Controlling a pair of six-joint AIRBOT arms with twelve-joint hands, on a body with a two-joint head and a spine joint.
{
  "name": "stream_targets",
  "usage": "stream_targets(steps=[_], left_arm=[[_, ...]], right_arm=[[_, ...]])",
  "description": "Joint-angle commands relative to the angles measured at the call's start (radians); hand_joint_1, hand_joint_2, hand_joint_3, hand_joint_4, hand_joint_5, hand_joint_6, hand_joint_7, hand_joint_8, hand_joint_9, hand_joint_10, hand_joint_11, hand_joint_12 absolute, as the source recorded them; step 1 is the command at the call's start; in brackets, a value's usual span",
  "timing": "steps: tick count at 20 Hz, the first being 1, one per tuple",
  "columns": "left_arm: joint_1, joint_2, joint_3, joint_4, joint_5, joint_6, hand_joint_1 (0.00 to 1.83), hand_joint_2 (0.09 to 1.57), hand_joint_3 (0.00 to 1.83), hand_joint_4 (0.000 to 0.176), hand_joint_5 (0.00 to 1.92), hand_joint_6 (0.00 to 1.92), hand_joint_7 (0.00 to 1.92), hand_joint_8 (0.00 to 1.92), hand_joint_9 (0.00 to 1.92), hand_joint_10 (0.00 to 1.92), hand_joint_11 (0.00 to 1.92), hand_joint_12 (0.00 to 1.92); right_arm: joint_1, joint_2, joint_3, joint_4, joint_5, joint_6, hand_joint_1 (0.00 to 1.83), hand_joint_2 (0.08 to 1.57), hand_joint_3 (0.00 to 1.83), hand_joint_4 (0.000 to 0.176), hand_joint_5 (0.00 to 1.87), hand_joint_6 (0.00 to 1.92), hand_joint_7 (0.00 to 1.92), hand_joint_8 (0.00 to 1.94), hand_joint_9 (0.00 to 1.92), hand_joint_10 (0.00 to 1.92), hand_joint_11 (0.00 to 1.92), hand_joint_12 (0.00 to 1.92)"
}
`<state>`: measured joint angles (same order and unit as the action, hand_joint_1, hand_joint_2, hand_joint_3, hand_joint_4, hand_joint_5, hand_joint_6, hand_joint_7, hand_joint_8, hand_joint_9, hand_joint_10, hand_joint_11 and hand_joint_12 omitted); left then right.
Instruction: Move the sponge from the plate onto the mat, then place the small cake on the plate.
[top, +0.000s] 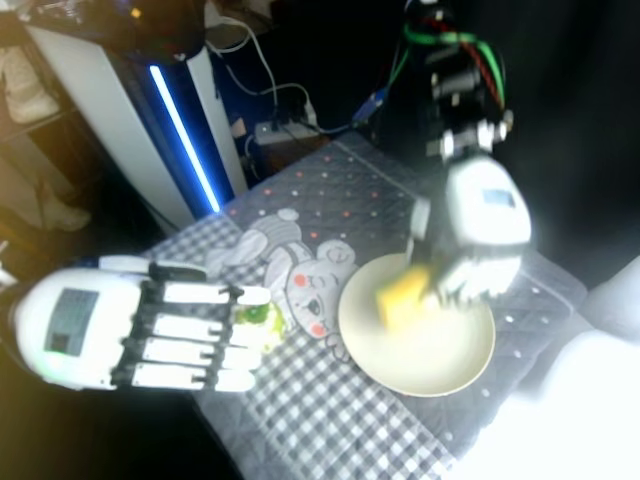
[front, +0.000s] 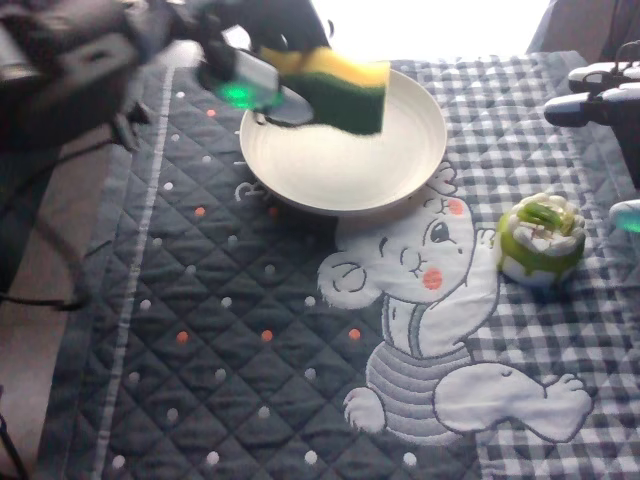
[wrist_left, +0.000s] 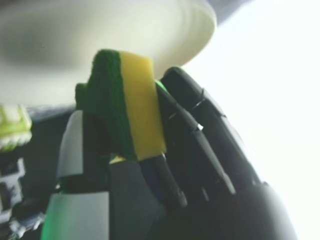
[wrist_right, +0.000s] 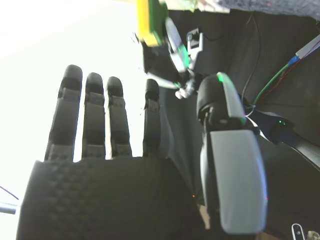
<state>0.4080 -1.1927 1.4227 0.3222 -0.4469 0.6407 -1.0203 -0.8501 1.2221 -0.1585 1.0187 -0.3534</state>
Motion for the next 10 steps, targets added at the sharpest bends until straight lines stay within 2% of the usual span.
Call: stream_targets(steps=[1, 2, 3, 4, 5, 6, 7, 8, 9, 10], left_arm=[[0.008, 0.036, -0.034, -0.006, -0.177, -0.001, 1.29, 1.04, 0.0, 0.0, 1.32, 0.13, 1.1, 1.02, 1.13, 0.81, 0.87, 1.34], [0.022, 0.071, -0.07, -0.005, -0.211, -0.001, 1.3, 1.02, 0.0, 0.0, 1.37, 0.06, 1.17, 0.89, 1.21, 0.54, 0.91, 1.15], [0.093, 0.182, -0.172, 0.0, -0.302, -0.038, 1.3, 1.0, 0.0, 0.0, 1.4, 0.01, 1.23, 0.79, 1.38, 0.35, 1.07, 1.13], [0.096, 0.186, -0.176, 0.001, -0.306, -0.041, 1.3, 1.0, 0.0, 0.0, 1.4, 0.01, 1.23, 0.79, 1.38, 0.35, 1.07, 1.13], [0.148, 0.236, -0.217, 0.003, -0.35, -0.085, 1.3, 1.02, 0.0, 0.0, 1.38, 0.0, 1.17, 0.91, 1.3, 0.59, 1.05, 1.34], [0.204, 0.274, -0.25, 0.002, -0.388, -0.12, 1.3, 1.03, 0.0, 0.0, 1.36, 0.01, 1.18, 0.91, 1.21, 0.8, 0.99, 1.36], [0.242, 0.295, -0.276, 0.002, -0.405, -0.141, 1.3, 1.02, 0.0, 0.0, 1.37, 0.02, 1.2, 0.85, 1.22, 0.73, 1.01, 1.23], [0.27, 0.303, -0.294, 0.003, -0.411, -0.153, 1.3, 1.02, 0.0, 0.0, 1.37, 0.02, 1.2, 0.85, 1.22, 0.73, 1.01, 1.23], [0.296, 0.305, -0.305, 0.003, -0.416, -0.159, 1.3, 1.01, 0.0, 0.0, 1.38, 0.02, 1.22, 0.81, 1.28, 0.67, 1.07, 1.25], [0.318, 0.301, -0.31, 0.003, -0.414, -0.167, 1.3, 1.04, 0.01, 0.0, 1.36, 0.0, 1.11, 1.03, 1.25, 0.8, 1.07, 1.34]], right_arm=[[0.011, 0.009, -0.007, 0.042, 0.114, 0.009, 0.6, 1.17, 0.01, 0.176, 0.41, 0.0, 0.26, 0.0, 0.27, 0.0, 0.3, 0.04], [0.011, 0.012, -0.01, 0.042, 0.114, 0.009, 0.6, 1.17, 0.01, 0.176, 0.41, 0.0, 0.27, 0.0, 0.27, 0.0, 0.3, 0.04], [0.011, 0.019, -0.017, 0.042, 0.117, 0.009, 0.59, 1.16, 0.0, 0.176, 0.42, 0.01, 0.29, 0.0, 0.28, 0.0, 0.31, 0.04], [0.011, 0.019, -0.017, 0.042, 0.117, 0.009, 0.59, 1.16, 0.0, 0.176, 0.42, 0.01, 0.29, 0.0, 0.28, 0.0, 0.31, 0.04], [0.011, 0.019, -0.018, 0.042, 0.118, 0.009, 0.6, 1.17, 0.0, 0.167, 0.42, 0.0, 0.28, 0.0, 0.27, 0.0, 0.3, 0.04], [0.011, 0.019, -0.018, 0.044, 0.118, 0.009, 0.62, 1.17, 0.0, 0.175, 0.43, 0.0, 0.28, 0.0, 0.27, 0.0, 0.3, 0.03], [0.011, 0.019, -0.019, 0.045, 0.118, 0.009, 0.61, 1.17, 0.0, 0.169, 0.43, 0.0, 0.29, 0.0, 0.28, 0.01, 0.31, 0.03], [0.011, 0.019, -0.02, 0.047, 0.118, 0.009, 0.61, 1.17, 0.0, 0.169, 0.43, 0.0, 0.29, 0.0, 0.28, 0.01, 0.31, 0.03], [0.011, 0.018, -0.02, 0.047, 0.118, 0.009, 0.62, 1.18, 0.0, 0.143, 0.44, 0.01, 0.29, 0.0, 0.28, 0.0, 0.3, 0.03], [0.011, 0.018, -0.02, 0.047, 0.118, 0.009, 0.59, 1.18, 0.0, 0.13, 0.45, 0.01, 0.29, 0.0, 0.29, 0.01, 0.31, 0.03]])
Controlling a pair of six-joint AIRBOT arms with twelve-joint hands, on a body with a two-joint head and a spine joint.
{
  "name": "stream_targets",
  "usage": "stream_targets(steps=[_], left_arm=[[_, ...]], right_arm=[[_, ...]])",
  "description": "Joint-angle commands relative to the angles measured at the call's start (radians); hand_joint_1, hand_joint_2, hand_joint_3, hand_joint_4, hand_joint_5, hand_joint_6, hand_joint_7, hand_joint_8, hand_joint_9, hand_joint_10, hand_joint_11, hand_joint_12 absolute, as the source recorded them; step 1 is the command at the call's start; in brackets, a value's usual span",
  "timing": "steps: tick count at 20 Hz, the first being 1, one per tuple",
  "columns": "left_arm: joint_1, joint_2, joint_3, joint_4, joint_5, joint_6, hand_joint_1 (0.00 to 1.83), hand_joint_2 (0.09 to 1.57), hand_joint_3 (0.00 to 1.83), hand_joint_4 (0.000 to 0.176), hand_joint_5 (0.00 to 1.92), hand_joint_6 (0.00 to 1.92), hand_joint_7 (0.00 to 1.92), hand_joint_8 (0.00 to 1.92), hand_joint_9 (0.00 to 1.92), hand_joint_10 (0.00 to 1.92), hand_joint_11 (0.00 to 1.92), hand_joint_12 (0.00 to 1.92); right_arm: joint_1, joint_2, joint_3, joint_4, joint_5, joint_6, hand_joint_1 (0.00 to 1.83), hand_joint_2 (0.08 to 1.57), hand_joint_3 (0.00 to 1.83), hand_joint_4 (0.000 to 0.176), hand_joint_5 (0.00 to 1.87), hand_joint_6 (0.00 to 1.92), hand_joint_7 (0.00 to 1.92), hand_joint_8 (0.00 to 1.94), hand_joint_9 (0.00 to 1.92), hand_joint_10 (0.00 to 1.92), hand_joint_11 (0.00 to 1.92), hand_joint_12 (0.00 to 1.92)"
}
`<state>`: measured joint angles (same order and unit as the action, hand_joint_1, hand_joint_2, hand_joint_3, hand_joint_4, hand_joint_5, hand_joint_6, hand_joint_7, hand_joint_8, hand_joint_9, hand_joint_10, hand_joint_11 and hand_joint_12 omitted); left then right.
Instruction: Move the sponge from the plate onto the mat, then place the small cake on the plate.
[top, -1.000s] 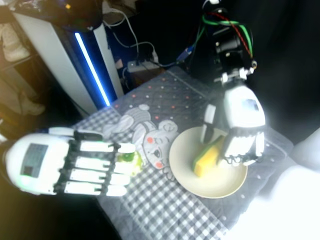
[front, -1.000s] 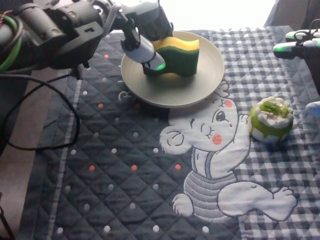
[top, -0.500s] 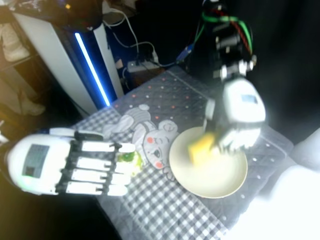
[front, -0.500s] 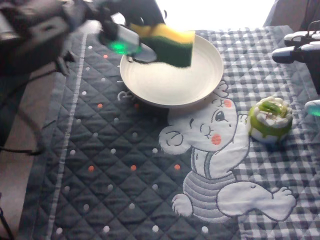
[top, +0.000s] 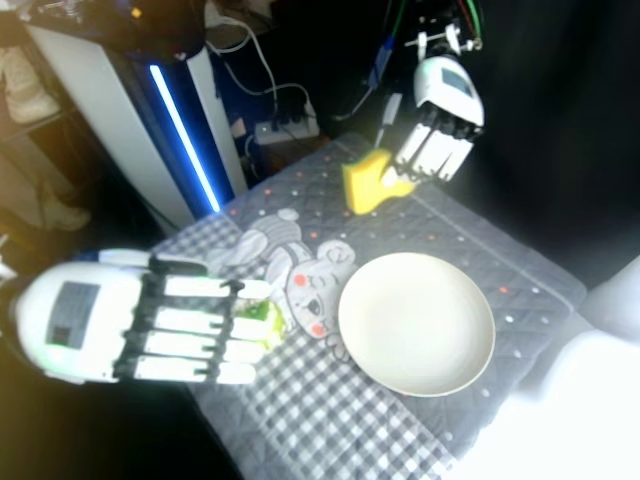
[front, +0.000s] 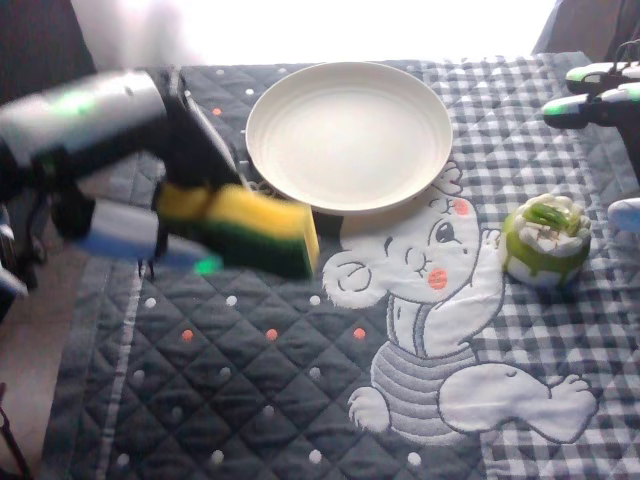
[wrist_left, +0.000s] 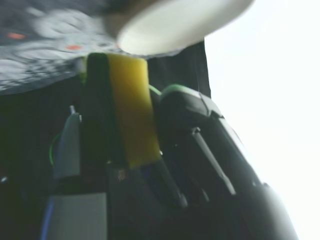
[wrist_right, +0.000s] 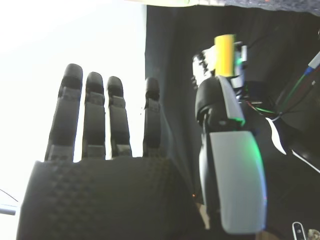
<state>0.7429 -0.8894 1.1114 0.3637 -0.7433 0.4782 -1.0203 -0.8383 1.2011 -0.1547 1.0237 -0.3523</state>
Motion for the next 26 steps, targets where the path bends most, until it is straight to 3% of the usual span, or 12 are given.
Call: stream_targets(steps=[1, 7, 8, 10, 11, 17, 18, 20, 21, 23, 25, 26], left_arm=[[-0.007, -0.008, 0.002, -0.039, -0.105, -0.01, 1.29, 1.04, 0.0, 0.0, 1.37, 0.0, 1.1, 1.05, 1.18, 0.82, 1.04, 1.33], [0.065, -0.036, 0.004, -0.045, -0.037, -0.016, 1.3, 1.02, 0.0, 0.0, 1.38, 0.01, 1.17, 0.89, 1.26, 0.51, 1.05, 1.11], [0.066, -0.036, 0.004, -0.048, -0.037, -0.016, 1.19, 0.98, 0.0, 0.0, 1.03, 0.09, 1.02, 0.32, 1.08, 0.17, 0.66, 1.11], [0.066, -0.035, 0.004, -0.05, -0.039, -0.016, 1.16, 0.95, 0.0, 0.0, 0.98, 0.02, 1.0, 0.11, 1.04, 0.13, 0.56, 1.17], [0.068, -0.033, 0.004, -0.059, -0.047, -0.016, 1.13, 0.91, 0.0, 0.0, 0.93, 0.0, 0.98, 0.02, 0.99, 0.12, 0.44, 1.29], [0.071, -0.017, -0.013, -0.114, -0.176, -0.015, 1.0, 0.83, 0.0, 0.0, 0.7, 0.0, 0.74, 0.0, 0.75, 0.06, 0.15, 1.43], [0.073, -0.011, -0.02, -0.123, -0.2, -0.012, 0.94, 0.81, 0.0, 0.06, 0.47, 0.0, 0.45, 0.0, 0.5, 0.0, 0.01, 1.41], [0.08, 0.001, -0.035, -0.159, -0.261, 0.008, 0.9, 0.81, 0.0, 0.075, 0.42, 0.0, 0.36, 0.0, 0.39, 0.0, 0.0, 1.31], [0.086, 0.005, -0.041, -0.189, -0.302, 0.025, 0.91, 0.76, 0.0, 0.063, 0.34, 0.0, 0.23, 0.0, 0.21, 0.01, 0.0, 0.94], [0.107, 0.015, -0.059, -0.266, -0.386, 0.075, 0.88, 0.73, 0.0, 0.039, 0.27, 0.0, 0.15, 0.01, 0.13, 0.01, 0.0, 0.69], [0.133, 0.022, -0.07, -0.32, -0.444, 0.098, 0.81, 0.7, 0.0, 0.082, 0.2, 0.0, 0.13, 0.02, 0.08, 0.03, 0.0, 0.43], [0.146, 0.023, -0.073, -0.34, -0.465, 0.105, 0.78, 0.73, 0.0, 0.08, 0.18, 0.01, 0.09, 0.01, 0.04, 0.01, 0.0, 0.22]], right_arm=[[0.011, 0.006, 0.002, 0.043, 0.113, 0.007, 0.57, 1.19, 0.0, 0.155, 0.43, 0.0, 0.28, 0.0, 0.27, 0.0, 0.29, 0.02], [0.011, -0.001, 0.011, 0.041, 0.113, 0.009, 0.65, 1.18, 0.0, 0.144, 0.44, 0.0, 0.3, 0.0, 0.3, 0.0, 0.33, 0.03], [0.012, 0.0, 0.013, 0.039, 0.116, 0.009, 0.62, 1.19, 0.0, 0.14, 0.42, 0.0, 0.3, 0.0, 0.28, 0.0, 0.3, 0.02], [0.012, 0.002, 0.018, 0.035, 0.126, 0.015, 0.6, 1.19, 0.0, 0.157, 0.4, 0.0, 0.31, 0.0, 0.29, 0.0, 0.31, 0.02], [0.012, 0.001, 0.023, 0.033, 0.138, 0.016, 0.65, 1.19, 0.0, 0.139, 0.41, 0.0, 0.33, 0.01, 0.29, 0.0, 0.28, 0.0], [0.031, -0.018, 0.053, 0.036, 0.199, 0.042, 0.57, 1.18, 0.0, 0.128, 0.41, 0.0, 0.35, 0.01, 0.31, 0.01, 0.32, 0.02], [0.04, -0.024, 0.061, 0.025, 0.198, 0.044, 0.77, 1.15, 0.0, 0.108, 0.4, 0.0, 0.33, 0.0, 0.27, 0.01, 0.29, 0.02], [0.067, -0.038, 0.082, -0.013, 0.167, 0.063, 0.76, 1.15, 0.0, 0.12, 0.38, 0.0, 0.33, 0.0, 0.29, 0.01, 0.33, 0.03], [0.087, -0.047, 0.092, -0.047, 0.14, 0.076, 0.7, 1.13, 0.0, 0.132, 0.35, 0.0, 0.32, 0.0, 0.31, 0.01, 0.34, 0.03], [0.118, -0.068, 0.107, -0.112, 0.095, 0.103, 0.61, 1.11, 0.0, 0.152, 0.3, 0.0, 0.31, 0.0, 0.3, 0.0, 0.42, 0.05], [0.141, -0.084, 0.118, -0.18, 0.048, 0.14, 0.67, 1.04, 0.0, 0.157, 0.24, 0.0, 0.25, 0.0, 0.25, 0.0, 0.4, 0.03], [0.154, -0.096, 0.128, -0.223, 0.02, 0.165, 0.64, 1.01, 0.0, 0.172, 0.19, 0.0, 0.16, 0.0, 0.18, 0.0, 0.33, 0.01]])
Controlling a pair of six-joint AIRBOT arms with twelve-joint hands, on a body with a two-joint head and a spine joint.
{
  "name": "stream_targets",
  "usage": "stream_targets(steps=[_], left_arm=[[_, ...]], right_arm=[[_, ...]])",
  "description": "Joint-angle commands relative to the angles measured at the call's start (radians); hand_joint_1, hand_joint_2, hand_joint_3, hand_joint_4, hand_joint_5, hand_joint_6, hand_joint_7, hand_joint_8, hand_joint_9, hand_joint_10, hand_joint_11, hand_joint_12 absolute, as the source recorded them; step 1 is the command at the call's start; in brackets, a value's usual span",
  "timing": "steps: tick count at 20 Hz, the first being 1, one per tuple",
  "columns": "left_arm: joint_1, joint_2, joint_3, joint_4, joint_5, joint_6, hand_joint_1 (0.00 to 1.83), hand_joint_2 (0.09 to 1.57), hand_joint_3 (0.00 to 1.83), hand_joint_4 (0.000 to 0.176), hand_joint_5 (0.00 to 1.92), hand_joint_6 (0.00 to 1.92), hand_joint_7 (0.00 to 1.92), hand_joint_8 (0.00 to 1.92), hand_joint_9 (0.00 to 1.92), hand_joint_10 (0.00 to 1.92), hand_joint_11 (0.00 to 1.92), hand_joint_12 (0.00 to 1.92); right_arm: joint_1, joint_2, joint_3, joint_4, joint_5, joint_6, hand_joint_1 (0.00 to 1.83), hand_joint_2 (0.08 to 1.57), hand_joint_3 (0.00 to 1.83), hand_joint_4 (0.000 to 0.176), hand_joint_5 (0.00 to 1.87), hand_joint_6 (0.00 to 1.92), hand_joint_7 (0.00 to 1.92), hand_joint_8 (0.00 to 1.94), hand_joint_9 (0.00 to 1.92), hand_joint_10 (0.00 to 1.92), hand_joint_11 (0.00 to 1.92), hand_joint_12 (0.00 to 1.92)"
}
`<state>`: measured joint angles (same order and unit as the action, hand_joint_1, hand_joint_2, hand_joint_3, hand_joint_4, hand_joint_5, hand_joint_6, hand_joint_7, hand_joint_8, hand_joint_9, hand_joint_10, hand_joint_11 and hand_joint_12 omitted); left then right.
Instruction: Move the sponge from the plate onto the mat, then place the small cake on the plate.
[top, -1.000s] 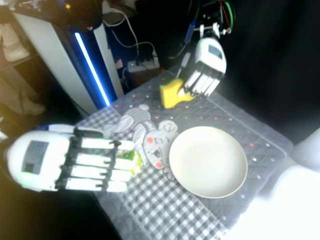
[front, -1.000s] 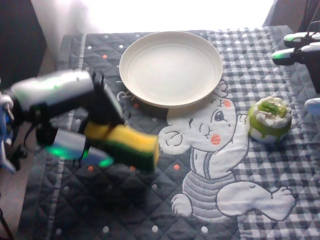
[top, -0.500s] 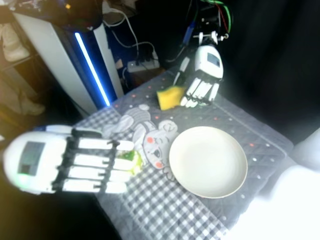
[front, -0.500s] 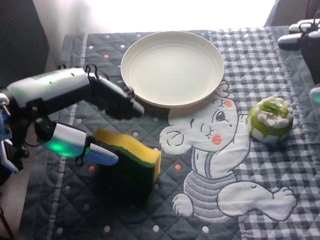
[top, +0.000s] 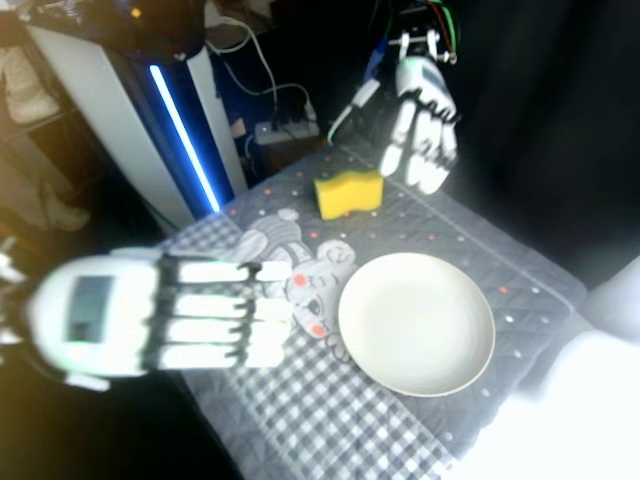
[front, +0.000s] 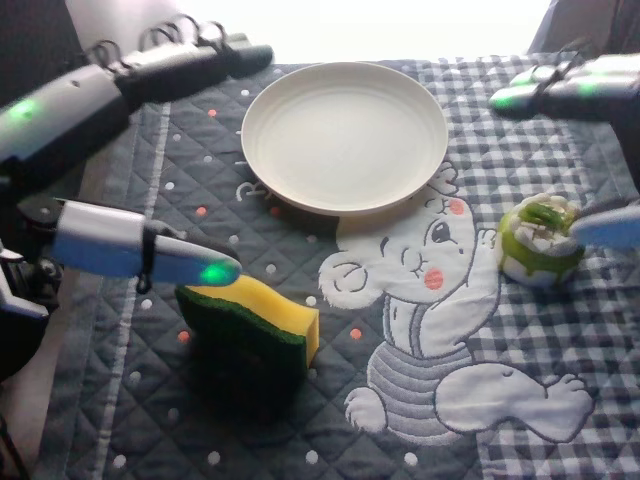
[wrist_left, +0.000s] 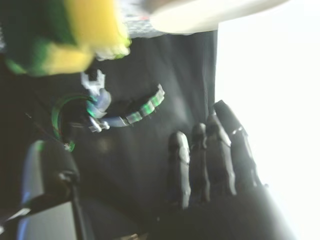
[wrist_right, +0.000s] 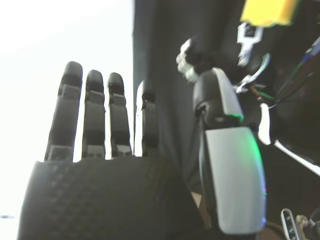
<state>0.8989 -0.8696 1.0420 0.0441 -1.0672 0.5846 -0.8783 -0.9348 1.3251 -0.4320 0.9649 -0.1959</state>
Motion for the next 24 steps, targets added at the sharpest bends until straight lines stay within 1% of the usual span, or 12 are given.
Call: stream_targets(steps=[1, 3, 5, 6, 7, 9, 13, 14, 15, 16, 17, 24], left_arm=[[0.002, 0.003, -0.005, -0.033, -0.15, 0.0, 0.78, 0.73, 0.0, 0.08, 0.18, 0.01, 0.09, 0.01, 0.04, 0.01, 0.0, 0.22], [0.015, 0.003, -0.009, -0.038, -0.148, -0.001, 0.85, 0.72, 0.0, 0.059, 0.19, 0.0, 0.07, 0.0, 0.03, 0.0, 0.0, 0.21], [0.02, 0.003, -0.011, -0.039, -0.145, -0.001, 0.78, 0.71, 0.0, 0.096, 0.2, 0.0, 0.11, 0.0, 0.07, 0.01, 0.0, 0.41], [0.022, 0.003, -0.011, -0.041, -0.145, -0.001, 0.76, 0.73, 0.01, 0.089, 0.21, 0.0, 0.15, 0.0, 0.11, 0.01, 0.0, 0.72], [0.022, 0.003, -0.012, -0.041, -0.145, -0.001, 0.76, 0.73, 0.0, 0.084, 0.22, 0.0, 0.15, 0.0, 0.11, 0.01, 0.0, 0.8], [0.023, 0.002, -0.012, -0.041, -0.145, -0.001, 0.8, 0.73, 0.0, 0.067, 0.23, 0.0, 0.14, 0.0, 0.11, 0.0, 0.0, 0.78], [0.031, 0.001, -0.015, -0.045, -0.142, -0.001, 0.81, 0.75, 0.0, 0.063, 0.25, 0.0, 0.17, 0.0, 0.12, 0.0, 0.0, 0.54], [0.032, -0.001, -0.015, -0.046, -0.139, -0.001, 0.83, 0.76, 0.0, 0.04, 0.25, 0.0, 0.14, 0.0, 0.09, 0.01, 0.0, 0.45], [0.034, -0.002, -0.015, -0.047, -0.137, -0.001, 0.86, 0.76, 0.0, 0.035, 0.25, 0.0, 0.13, 0.0, 0.07, 0.0, 0.0, 0.42], [0.037, -0.003, -0.014, -0.049, -0.136, -0.001, 0.86, 0.77, 0.01, 0.018, 0.25, 0.0, 0.12, 0.0, 0.07, 0.0, 0.0, 0.35], [0.042, -0.004, -0.014, -0.053, -0.136, -0.002, 0.87, 0.77, 0.01, 0.011, 0.25, 0.0, 0.12, 0.0, 0.07, 0.0, 0.0, 0.34], [0.068, -0.002, -0.019, -0.068, -0.148, -0.006, 0.85, 0.77, 0.0, 0.011, 0.29, 0.0, 0.14, 0.0, 0.12, 0.01, 0.0, 0.62]], right_arm=[[0.028, -0.013, 0.016, 0.003, 0.045, 0.038, 0.64, 1.01, 0.0, 0.172, 0.19, 0.0, 0.16, 0.0, 0.18, 0.0, 0.33, 0.01], [0.05, -0.025, 0.022, -0.067, -0.01, 0.044, 0.79, 0.94, 0.0, 0.154, 0.21, 0.0, 0.18, 0.01, 0.22, 0.02, 0.41, 0.06], [0.06, -0.025, 0.024, -0.121, -0.044, 0.06, 0.8, 0.92, 0.0, 0.171, 0.22, 0.0, 0.19, 0.01, 0.28, 0.01, 0.42, 0.17], [0.062, -0.025, 0.035, -0.166, -0.065, 0.106, 0.9, 0.91, 0.0, 0.174, 0.2, 0.0, 0.19, 0.01, 0.31, 0.0, 0.18, 0.87], [0.062, -0.025, 0.042, -0.191, -0.079, 0.136, 0.98, 0.9, 0.0, 0.167, 0.22, 0.0, 0.2, 0.0, 0.37, 0.01, 0.11, 1.12], [0.062, -0.028, 0.047, -0.22, -0.106, 0.149, 1.05, 0.88, 0.0, 0.172, 0.27, 0.01, 0.22, 0.0, 0.36, 0.01, 0.06, 1.18], [0.062, -0.05, 0.056, -0.227, -0.113, 0.149, 1.19, 0.99, 0.0, 0.042, 0.58, 0.01, 0.6, 0.02, 0.69, 0.07, 0.31, 1.22], [0.063, -0.054, 0.056, -0.228, -0.113, 0.149, 1.26, 0.98, 0.0, 0.0, 0.74, 0.02, 0.81, 0.05, 0.75, 0.53, 0.48, 1.39], [0.065, -0.057, 0.056, -0.228, -0.112, 0.149, 1.29, 0.98, 0.0, 0.0, 0.85, 0.01, 0.93, 0.15, 0.69, 1.06, 0.57, 1.56], [0.068, -0.059, 0.056, -0.228, -0.112, 0.149, 1.25, 1.11, 0.01, 0.0, 0.89, 0.85, 0.91, 0.95, 0.7, 1.53, 0.7, 1.82], [0.071, -0.063, 0.057, -0.228, -0.112, 0.149, 1.23, 1.16, 0.01, 0.0, 0.84, 1.1, 0.86, 1.19, 0.75, 1.63, 0.78, 1.89], [0.208, -0.066, 0.099, -0.272, -0.12, 0.149, 1.25, 1.15, 0.0, 0.0, 1.04, 0.66, 0.86, 1.44, 0.83, 1.54, 0.76, 1.86]])
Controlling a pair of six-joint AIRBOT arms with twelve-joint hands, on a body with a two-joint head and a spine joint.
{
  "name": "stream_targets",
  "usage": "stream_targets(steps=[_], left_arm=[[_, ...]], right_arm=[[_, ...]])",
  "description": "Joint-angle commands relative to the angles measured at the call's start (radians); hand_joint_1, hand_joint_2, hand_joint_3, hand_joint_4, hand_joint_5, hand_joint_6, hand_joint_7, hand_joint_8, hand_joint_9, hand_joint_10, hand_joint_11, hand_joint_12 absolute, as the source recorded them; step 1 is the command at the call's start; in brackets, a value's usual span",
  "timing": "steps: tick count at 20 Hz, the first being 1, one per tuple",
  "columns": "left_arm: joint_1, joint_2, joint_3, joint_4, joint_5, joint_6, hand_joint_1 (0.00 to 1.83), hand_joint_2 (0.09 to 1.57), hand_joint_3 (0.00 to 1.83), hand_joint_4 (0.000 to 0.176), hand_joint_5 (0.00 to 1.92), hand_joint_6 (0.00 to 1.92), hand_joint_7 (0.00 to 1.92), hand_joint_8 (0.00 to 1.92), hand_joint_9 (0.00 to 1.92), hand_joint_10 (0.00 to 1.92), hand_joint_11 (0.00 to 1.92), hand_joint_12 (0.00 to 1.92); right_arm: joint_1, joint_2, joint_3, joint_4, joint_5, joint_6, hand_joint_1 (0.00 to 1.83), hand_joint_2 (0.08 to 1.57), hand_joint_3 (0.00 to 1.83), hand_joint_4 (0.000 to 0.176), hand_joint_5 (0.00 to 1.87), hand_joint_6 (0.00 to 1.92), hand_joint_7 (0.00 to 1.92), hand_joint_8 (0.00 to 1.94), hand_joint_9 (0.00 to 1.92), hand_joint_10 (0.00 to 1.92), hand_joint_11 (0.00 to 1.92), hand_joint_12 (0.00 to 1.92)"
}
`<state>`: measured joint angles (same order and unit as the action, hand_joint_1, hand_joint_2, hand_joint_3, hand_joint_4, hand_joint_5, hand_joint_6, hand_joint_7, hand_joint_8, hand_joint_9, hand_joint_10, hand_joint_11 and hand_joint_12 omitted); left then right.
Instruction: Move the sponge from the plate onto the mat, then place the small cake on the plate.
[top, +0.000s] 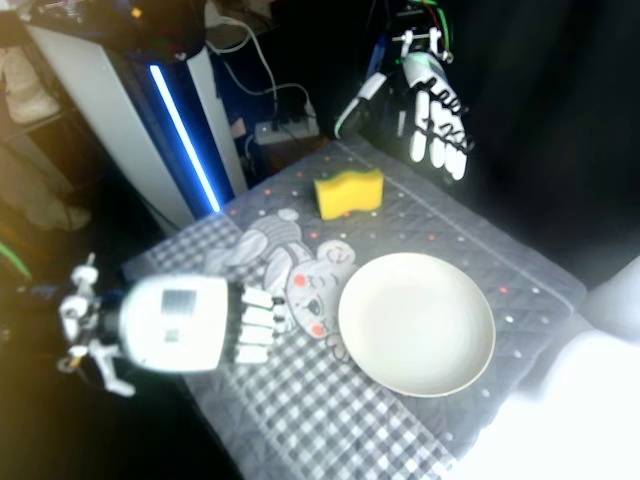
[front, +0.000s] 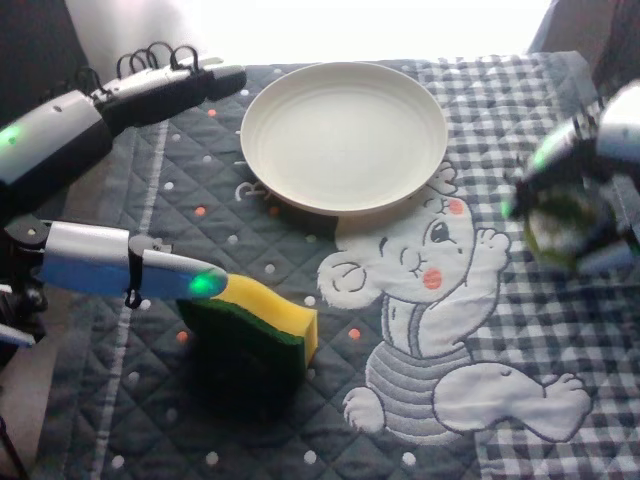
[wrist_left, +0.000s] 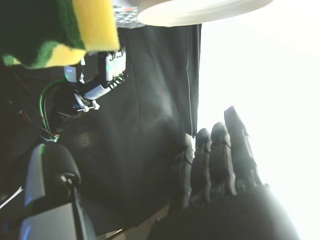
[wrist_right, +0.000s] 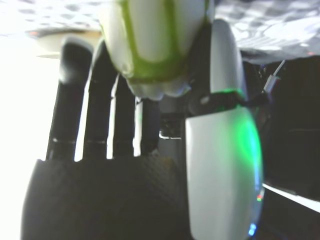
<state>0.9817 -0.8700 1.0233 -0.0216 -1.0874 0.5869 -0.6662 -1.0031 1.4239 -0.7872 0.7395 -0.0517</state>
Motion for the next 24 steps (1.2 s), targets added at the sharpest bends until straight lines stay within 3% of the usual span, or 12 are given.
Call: stream_targets(steps=[1, 2, 3, 7, 9, 11, 13, 15, 18, 22, 23, 24], left_arm=[[0.005, 0.003, -0.005, -0.015, -0.145, -0.01, 0.85, 0.77, 0.0, 0.017, 0.29, 0.0, 0.15, 0.0, 0.13, 0.01, 0.0, 0.65], [0.022, 0.005, -0.008, -0.028, -0.16, -0.011, 0.84, 0.77, 0.0, 0.007, 0.3, 0.0, 0.15, 0.0, 0.14, 0.01, 0.0, 0.67], [0.027, 0.005, -0.008, -0.033, -0.165, -0.012, 0.82, 0.77, 0.0, 0.007, 0.3, 0.0, 0.16, 0.0, 0.15, 0.01, 0.0, 0.71], [0.025, -0.007, -0.006, -0.042, -0.183, -0.012, 0.85, 0.76, 0.0, 0.013, 0.3, 0.0, 0.14, 0.01, 0.13, 0.01, 0.0, 0.62], [0.02, -0.015, -0.003, -0.044, -0.191, -0.012, 0.81, 0.77, 0.0, 0.027, 0.31, 0.0, 0.19, 0.0, 0.12, 0.0, 0.0, 0.32], [0.017, -0.023, -0.002, -0.058, -0.216, -0.012, 0.86, 0.79, 0.0, 0.052, 0.27, 0.0, 0.16, 0.01, 0.11, 0.01, 0.0, 0.76], [0.022, -0.027, -0.004, -0.089, -0.257, -0.004, 0.87, 0.8, 0.0, 0.043, 0.19, 0.0, 0.12, 0.0, 0.1, 0.0, 0.0, 0.73], [0.032, -0.027, -0.008, -0.118, -0.287, 0.009, 0.87, 0.8, 0.0, 0.075, 0.13, 0.0, 0.06, 0.0, 0.03, 0.0, 0.0, 0.58], [0.046, -0.024, -0.01, -0.135, -0.312, 0.009, 0.83, 0.83, 0.02, 0.032, 0.11, 0.0, 0.05, 0.0, 0.02, 0.0, 0.0, 0.57], [0.041, -0.026, -0.009, -0.135, -0.312, 0.009, 0.87, 0.83, 0.01, 0.022, 0.13, 0.0, 0.06, 0.0, 0.03, 0.0, 0.0, 0.67], [0.039, -0.027, -0.008, -0.135, -0.311, 0.009, 0.86, 0.83, 0.01, 0.019, 0.13, 0.0, 0.07, 0.0, 0.03, 0.0, 0.0, 0.68], [0.038, -0.027, -0.008, -0.135, -0.31, 0.009, 0.87, 0.83, 0.01, 0.023, 0.13, 0.0, 0.06, 0.0, 0.02, 0.0, 0.0, 0.69]], right_arm=[[0.053, 0.0, 0.005, 0.059, 0.101, 0.004, 1.26, 1.13, 0.0, 0.0, 1.06, 0.67, 0.91, 1.32, 0.81, 1.27, 0.65, 1.64], [0.104, -0.008, 0.013, 0.05, 0.1, -0.01, 1.23, 1.13, 0.0, 0.0, 0.98, 0.88, 0.96, 1.14, 0.83, 0.98, 0.6, 1.48], [0.153, -0.024, 0.026, 0.05, 0.1, -0.031, 1.24, 1.13, 0.0, 0.0, 0.99, 0.82, 0.94, 1.23, 0.83, 1.01, 0.61, 1.5], [0.28, -0.186, 0.161, 0.081, 0.089, -0.052, 1.39, 1.07, 0.0, 0.0, 0.97, 0.95, 1.15, 0.64, 0.98, 1.12, 0.75, 1.18], [0.283, -0.263, 0.216, 0.119, 0.074, -0.052, 1.39, 1.05, 0.0, 0.0, 1.01, 0.93, 1.23, 0.47, 1.05, 1.0, 0.8, 1.03], [0.283, -0.342, 0.264, 0.149, 0.03, -0.052, 1.4, 1.03, 0.0, 0.0, 1.07, 0.85, 1.21, 0.53, 1.1, 0.9, 0.91, 0.99], [0.283, -0.384, 0.289, 0.197, -0.004, -0.052, 1.4, 1.04, 0.0, 0.0, 1.05, 0.92, 1.22, 0.52, 1.09, 0.87, 0.78, 1.01], [0.283, -0.421, 0.303, 0.229, -0.029, -0.047, 1.4, 1.03, 0.0, 0.0, 1.06, 0.86, 1.21, 0.55, 1.1, 0.92, 0.8, 1.05], [0.281, -0.469, 0.336, 0.24, -0.09, -0.047, 1.39, 1.06, 0.01, 0.0, 1.02, 0.91, 1.13, 0.79, 0.97, 1.03, 0.57, 1.11], [0.28, -0.517, 0.362, 0.219, -0.147, -0.042, 1.37, 1.12, 0.0, 0.0, 0.87, 0.95, 0.98, 1.07, 0.9, 1.25, 0.53, 1.33], [0.279, -0.528, 0.364, 0.206, -0.158, -0.041, 1.26, 1.15, 0.0, 0.0, 0.84, 1.02, 0.97, 1.17, 0.74, 1.02, 0.43, 1.38], [0.278, -0.535, 0.364, 0.19, -0.168, -0.041, 1.19, 1.06, 0.0, 0.0, 0.67, 0.48, 0.68, 0.79, 0.56, 0.94, 0.27, 1.51]])
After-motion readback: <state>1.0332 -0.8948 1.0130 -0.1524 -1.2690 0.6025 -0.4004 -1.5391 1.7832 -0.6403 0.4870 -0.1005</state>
